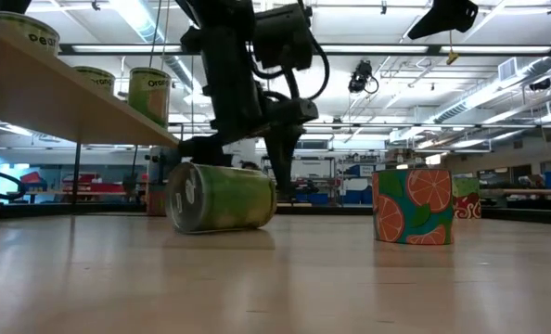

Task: Pick and place cans onto a shelf
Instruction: Put the canned pears on the shelf aligned with the other canned pears

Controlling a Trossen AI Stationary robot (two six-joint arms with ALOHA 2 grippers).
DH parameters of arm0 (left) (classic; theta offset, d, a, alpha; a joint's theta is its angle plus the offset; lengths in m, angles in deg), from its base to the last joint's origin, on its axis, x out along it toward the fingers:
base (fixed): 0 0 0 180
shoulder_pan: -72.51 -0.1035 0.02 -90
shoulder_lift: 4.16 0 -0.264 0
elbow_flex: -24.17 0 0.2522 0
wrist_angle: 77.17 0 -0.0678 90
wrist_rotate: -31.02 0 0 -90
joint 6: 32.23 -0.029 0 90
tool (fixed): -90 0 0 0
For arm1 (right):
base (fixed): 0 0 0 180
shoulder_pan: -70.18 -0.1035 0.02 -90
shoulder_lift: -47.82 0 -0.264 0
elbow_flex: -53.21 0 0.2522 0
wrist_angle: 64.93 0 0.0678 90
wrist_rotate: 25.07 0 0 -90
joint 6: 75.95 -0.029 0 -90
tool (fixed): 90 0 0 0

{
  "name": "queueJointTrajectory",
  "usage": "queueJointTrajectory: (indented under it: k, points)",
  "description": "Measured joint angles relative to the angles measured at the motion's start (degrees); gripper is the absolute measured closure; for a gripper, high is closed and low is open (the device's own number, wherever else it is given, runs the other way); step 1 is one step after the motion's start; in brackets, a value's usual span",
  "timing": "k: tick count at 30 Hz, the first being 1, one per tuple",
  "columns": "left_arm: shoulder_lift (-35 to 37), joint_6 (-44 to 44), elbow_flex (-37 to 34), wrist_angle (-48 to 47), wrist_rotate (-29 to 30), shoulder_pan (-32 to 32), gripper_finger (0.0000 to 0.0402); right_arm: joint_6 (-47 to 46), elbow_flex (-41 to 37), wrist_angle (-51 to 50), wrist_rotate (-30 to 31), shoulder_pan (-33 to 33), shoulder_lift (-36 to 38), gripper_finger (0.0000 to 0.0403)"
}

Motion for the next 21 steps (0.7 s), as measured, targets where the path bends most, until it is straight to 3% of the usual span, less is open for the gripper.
queueJointTrajectory:
  k: [3, 8, 12, 17, 21]
  points:
    - [-0.9, -0.52, 0.06, -0.28, -5.62, 0.03, 0.0037, 0.0, 0.0, -0.28, -0.02, -0.01, -0.02, 0.003]
    - [-0.88, -4.73, 0.19, -1.01, -4.62, 0.11, 0.0037, -0.67, 0.0, -1.04, -0.27, 0.03, 0.0, 0.003]
    - [-0.73, -16.03, 3.16, -2.58, -4.92, 0.27, 0.0037, -1.49, 0.0, -1.55, -0.42, 0.05, 0.0, 0.003]
    - [-0.57, -31.93, 8.44, -11.72, -3.83, 1.94, 0.0037, -2.08, 0.0, -2.89, -0.42, 0.05, -0.02, 0.003]
    - [-0.59, -34.73, 8.36, -15.97, -2.7, 2.35, 0.0037, -3.12, 0.0, -2.91, -0.4, 0.05, -0.02, 0.003]
